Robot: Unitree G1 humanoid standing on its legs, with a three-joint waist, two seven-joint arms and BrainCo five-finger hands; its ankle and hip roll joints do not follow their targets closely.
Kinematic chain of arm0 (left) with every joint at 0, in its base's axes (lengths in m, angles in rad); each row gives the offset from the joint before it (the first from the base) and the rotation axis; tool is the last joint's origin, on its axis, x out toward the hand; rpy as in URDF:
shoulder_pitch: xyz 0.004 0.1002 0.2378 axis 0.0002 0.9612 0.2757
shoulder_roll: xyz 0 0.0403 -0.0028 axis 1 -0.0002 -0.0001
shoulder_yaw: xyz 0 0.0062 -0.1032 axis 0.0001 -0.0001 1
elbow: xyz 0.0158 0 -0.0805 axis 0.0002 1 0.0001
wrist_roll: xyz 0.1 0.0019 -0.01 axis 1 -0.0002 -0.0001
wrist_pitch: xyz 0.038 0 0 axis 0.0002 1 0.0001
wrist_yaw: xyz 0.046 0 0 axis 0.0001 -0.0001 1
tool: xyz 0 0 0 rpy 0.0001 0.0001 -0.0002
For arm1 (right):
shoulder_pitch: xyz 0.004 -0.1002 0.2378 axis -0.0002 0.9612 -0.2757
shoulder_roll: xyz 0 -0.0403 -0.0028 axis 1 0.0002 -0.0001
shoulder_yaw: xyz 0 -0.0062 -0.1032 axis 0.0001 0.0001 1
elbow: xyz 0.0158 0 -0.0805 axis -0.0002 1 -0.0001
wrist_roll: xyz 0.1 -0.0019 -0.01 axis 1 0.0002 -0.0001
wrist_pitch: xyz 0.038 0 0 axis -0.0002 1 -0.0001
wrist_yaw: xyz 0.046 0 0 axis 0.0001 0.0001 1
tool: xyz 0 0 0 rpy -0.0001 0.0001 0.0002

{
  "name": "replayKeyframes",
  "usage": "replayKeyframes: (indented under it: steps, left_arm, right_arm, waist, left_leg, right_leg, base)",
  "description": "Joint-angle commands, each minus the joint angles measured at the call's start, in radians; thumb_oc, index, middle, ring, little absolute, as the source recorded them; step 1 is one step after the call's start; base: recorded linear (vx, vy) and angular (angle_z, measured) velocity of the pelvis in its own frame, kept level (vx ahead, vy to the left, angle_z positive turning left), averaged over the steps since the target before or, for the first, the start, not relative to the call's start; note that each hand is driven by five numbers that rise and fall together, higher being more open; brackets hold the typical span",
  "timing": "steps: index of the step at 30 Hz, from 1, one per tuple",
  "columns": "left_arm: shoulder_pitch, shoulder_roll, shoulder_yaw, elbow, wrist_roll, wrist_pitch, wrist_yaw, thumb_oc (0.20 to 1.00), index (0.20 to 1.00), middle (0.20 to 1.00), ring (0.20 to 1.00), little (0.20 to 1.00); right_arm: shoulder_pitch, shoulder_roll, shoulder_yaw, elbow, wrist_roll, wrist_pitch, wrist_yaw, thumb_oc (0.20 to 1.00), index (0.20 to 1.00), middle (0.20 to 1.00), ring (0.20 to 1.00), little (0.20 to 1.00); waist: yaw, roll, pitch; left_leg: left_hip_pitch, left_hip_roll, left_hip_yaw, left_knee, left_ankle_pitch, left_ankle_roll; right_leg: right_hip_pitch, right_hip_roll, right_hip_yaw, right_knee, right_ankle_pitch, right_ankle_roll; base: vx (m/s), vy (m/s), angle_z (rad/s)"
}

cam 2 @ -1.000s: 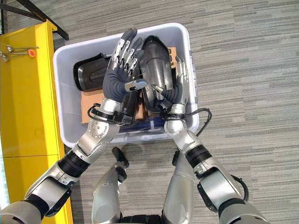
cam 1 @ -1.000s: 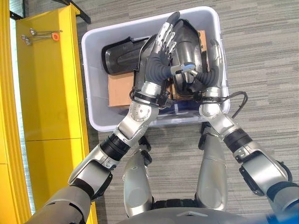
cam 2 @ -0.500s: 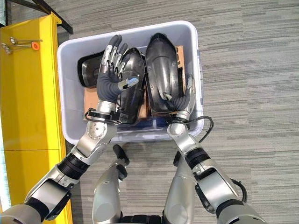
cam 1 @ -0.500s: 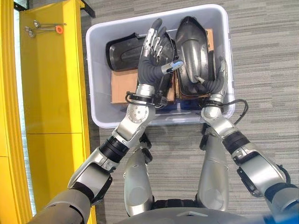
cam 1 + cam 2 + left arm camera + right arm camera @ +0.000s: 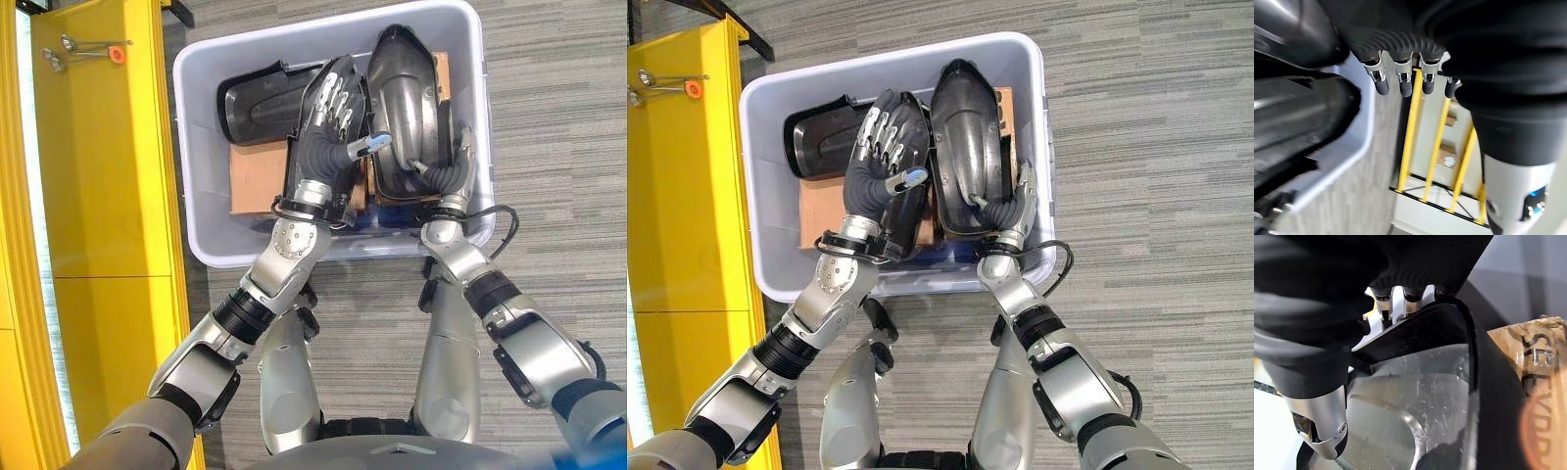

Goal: Move parts from the plastic box to the shelf.

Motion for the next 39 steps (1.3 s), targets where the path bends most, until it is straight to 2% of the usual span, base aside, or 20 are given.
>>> replayKeyframes:
  steps: [1,6,9,11,19,23,26,30,33,35,39]
  left_arm:
    - [-0.005,0.018,0.002,-0.059,0.031,0.013,0.006,1.0,1.0,1.0,1.0,1.0]
    - [0.011,0.036,0.013,0.021,0.107,0.123,0.189,1.0,1.0,1.0,1.0,1.0]
    - [0.022,0.037,0.025,0.055,0.154,0.147,0.203,1.0,1.0,1.0,1.0,1.0]
    - [0.035,0.035,0.024,0.094,0.188,0.172,0.151,1.0,1.0,1.0,1.0,1.0]
    - [0.046,0.024,-0.002,0.133,0.189,0.154,0.133,1.0,1.0,1.0,1.0,1.0]
    - [0.034,0.022,-0.015,0.117,0.211,0.103,0.131,1.0,1.0,1.0,1.0,1.0]
    - [0.016,0.028,-0.018,0.074,0.258,0.076,0.137,1.0,1.0,1.0,1.0,1.0]
    - [-0.025,0.063,-0.012,-0.036,0.402,0.018,0.159,1.0,1.0,1.0,1.0,1.0]
    - [-0.034,0.072,-0.012,-0.06,0.437,-0.005,0.186,1.0,1.0,1.0,1.0,1.0]
    - [-0.057,0.095,-0.003,-0.118,0.512,-0.036,0.243,1.0,1.0,1.0,1.0,1.0]
    - [-0.077,0.121,0.01,-0.189,0.561,-0.067,0.272,1.0,1.0,1.0,1.0,1.0]
  right_arm:
    - [-0.052,0.012,-0.005,0.004,0.015,0.003,0.021,1.0,1.0,1.0,1.0,1.0]
    - [-0.062,0.005,0.015,0.022,0.006,-0.005,0.016,1.0,1.0,1.0,1.0,1.0]
    - [-0.061,0.005,0.02,0.025,0.018,-0.021,0.019,1.0,1.0,1.0,1.0,1.0]
    - [-0.062,0.001,0.015,0.022,0.024,-0.03,0.018,1.0,1.0,1.0,1.0,1.0]
    - [-0.064,-0.008,0.02,0.01,0.029,-0.047,0.037,1.0,1.0,1.0,1.0,1.0]
    - [-0.068,-0.011,0.023,-0.016,0.022,-0.042,0.045,1.0,1.0,1.0,1.0,1.0]
    - [-0.064,-0.009,0.025,-0.035,0.007,-0.028,0.057,1.0,1.0,1.0,1.0,1.0]
    - [-0.046,-0.007,0.029,-0.057,0.005,-0.006,0.066,1.0,1.0,1.0,1.0,1.0]
    - [-0.043,-0.006,0.03,-0.052,0.006,-0.008,0.065,1.0,1.0,1.0,1.0,1.0]
    - [-0.03,0.001,0.035,-0.044,0.005,-0.017,0.056,1.0,1.0,1.0,1.0,1.0]
    - [-0.013,0.015,0.044,-0.028,-0.002,-0.032,0.033,1.0,1.0,1.0,1.0,1.0]
  waist:
    - [0.023,0.026,-0.013]
    - [0.034,0.024,-0.013]
    - [0.04,0.021,-0.013]
    - [0.043,0.017,-0.013]
    - [0.037,0.017,-0.013]
    - [0.025,0.013,-0.013]
    - [0.018,0.012,-0.013]
    - [0.011,0.014,-0.013]
    - [0.01,0.015,-0.013]
    - [0.01,0.016,-0.013]
    - [0.014,0.017,-0.013]
  left_leg:
    - [-0.099,-0.019,-0.034,0.027,-0.052,0.015]
    - [-0.108,-0.019,-0.04,0.024,-0.047,0.012]
    - [-0.115,-0.017,-0.044,0.024,-0.046,0.01]
    - [-0.117,-0.016,-0.045,0.021,-0.044,0.009]
    - [-0.125,-0.011,-0.038,0.026,-0.044,0.005]
    - [-0.128,-0.008,-0.031,0.028,-0.045,0.004]
    - [-0.129,-0.007,-0.027,0.028,-0.046,0.004]
    - [-0.128,-0.01,-0.025,0.028,-0.047,0.007]
    - [-0.127,-0.011,-0.026,0.027,-0.047,0.007]
    - [-0.124,-0.013,-0.027,0.027,-0.051,0.008]
    - [-0.126,-0.015,-0.033,0.029,-0.055,0.011]
  right_leg:
    - [0.012,0.059,-0.07,0.125,-0.209,-0.009]
    - [0.004,0.06,-0.077,0.131,-0.212,-0.009]
    - [-0.001,0.06,-0.082,0.134,-0.214,-0.009]
    - [-0.002,0.062,-0.088,0.132,-0.213,-0.01]
    - [-0.015,0.064,-0.087,0.132,-0.21,-0.009]
    - [-0.021,0.074,-0.079,0.124,-0.206,-0.01]
    - [-0.023,0.076,-0.074,0.12,-0.205,-0.011]
    - [-0.026,0.079,-0.068,0.117,-0.204,-0.013]
    - [-0.025,0.078,-0.068,0.118,-0.204,-0.014]
    - [-0.022,0.074,-0.069,0.116,-0.205,-0.014]
    - [-0.021,0.066,-0.073,0.118,-0.206,-0.013]
  base:
    - [0.0,0.0,0.0]
    - [0.0,-0.035,0.0]
    - [-0.01,-0.051,0.0]
    - [-0.01,-0.052,0.0]
    - [0.0,-0.005,0.0]
    - [0.0,0.0,0.0]
    - [0.0,0.0,0.0]
    - [0.0,0.0,0.0]
    - [0.0,0.0,0.0]
    - [0.0,0.0,0.0]
    - [0.0,0.0,0.0]
